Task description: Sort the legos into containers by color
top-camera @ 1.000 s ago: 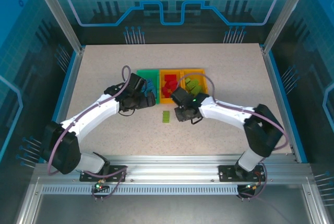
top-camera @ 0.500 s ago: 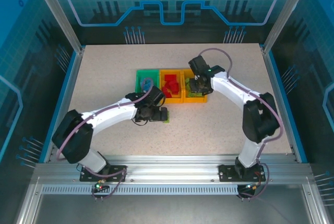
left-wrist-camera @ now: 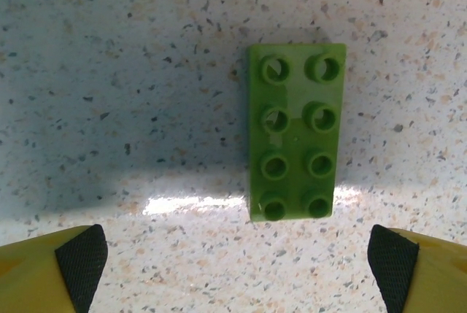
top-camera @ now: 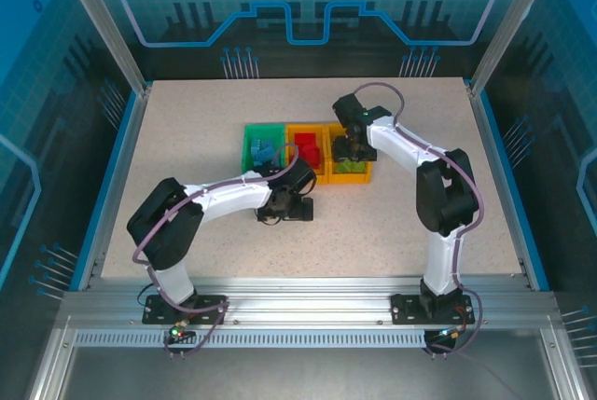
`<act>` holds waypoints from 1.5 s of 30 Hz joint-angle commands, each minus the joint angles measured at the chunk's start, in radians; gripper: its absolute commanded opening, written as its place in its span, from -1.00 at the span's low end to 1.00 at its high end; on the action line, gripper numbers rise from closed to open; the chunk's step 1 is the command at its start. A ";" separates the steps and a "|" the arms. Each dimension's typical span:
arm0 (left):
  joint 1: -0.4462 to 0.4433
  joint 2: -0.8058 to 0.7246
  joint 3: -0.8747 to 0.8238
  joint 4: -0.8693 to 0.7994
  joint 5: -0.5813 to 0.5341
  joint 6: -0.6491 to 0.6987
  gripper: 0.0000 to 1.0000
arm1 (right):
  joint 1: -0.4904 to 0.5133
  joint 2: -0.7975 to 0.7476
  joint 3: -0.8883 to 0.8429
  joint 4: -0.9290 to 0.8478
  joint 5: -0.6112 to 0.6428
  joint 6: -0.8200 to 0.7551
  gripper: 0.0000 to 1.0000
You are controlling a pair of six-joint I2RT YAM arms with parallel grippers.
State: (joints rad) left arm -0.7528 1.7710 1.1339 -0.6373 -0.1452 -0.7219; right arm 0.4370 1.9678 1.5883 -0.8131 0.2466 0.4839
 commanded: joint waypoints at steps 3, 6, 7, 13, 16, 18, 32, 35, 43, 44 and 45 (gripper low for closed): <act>-0.005 0.063 0.062 -0.007 -0.007 -0.022 0.85 | 0.005 -0.138 -0.033 -0.030 -0.012 0.026 0.64; -0.006 0.105 0.091 -0.005 -0.007 -0.025 0.72 | 0.009 -0.231 -0.097 -0.008 -0.018 0.046 0.65; -0.005 0.121 0.102 -0.008 -0.007 -0.025 0.65 | 0.009 -0.262 -0.122 -0.004 -0.014 0.053 0.66; -0.006 0.195 0.148 -0.009 -0.001 -0.014 0.36 | 0.003 -0.421 -0.234 -0.010 0.011 0.059 0.69; -0.005 0.219 0.163 -0.019 0.001 -0.006 0.07 | -0.018 -0.475 -0.281 -0.020 0.023 0.062 0.71; -0.005 0.222 0.165 -0.025 0.001 -0.006 -0.08 | -0.041 -0.506 -0.314 -0.020 0.023 0.067 0.71; -0.014 0.090 0.296 -0.073 0.013 0.037 -0.28 | -0.147 -0.606 -0.472 0.011 0.020 0.066 0.72; -0.015 0.076 0.393 -0.096 0.010 0.074 -0.28 | -0.171 -0.630 -0.518 0.028 0.007 0.079 0.72; -0.014 0.187 0.682 -0.105 0.037 0.210 -0.28 | -0.195 -0.678 -0.603 0.049 -0.005 0.084 0.72; -0.015 0.221 0.719 -0.112 0.043 0.224 -0.28 | -0.196 -0.678 -0.609 0.051 -0.008 0.085 0.72; -0.014 0.260 0.769 -0.126 0.046 0.237 -0.28 | -0.196 -0.681 -0.615 0.049 -0.009 0.087 0.72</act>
State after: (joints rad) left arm -0.7624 1.9369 1.8233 -0.7193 -0.1333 -0.5663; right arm 0.2581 1.3083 0.9916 -0.7753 0.2516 0.5533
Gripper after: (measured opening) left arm 0.362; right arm 0.861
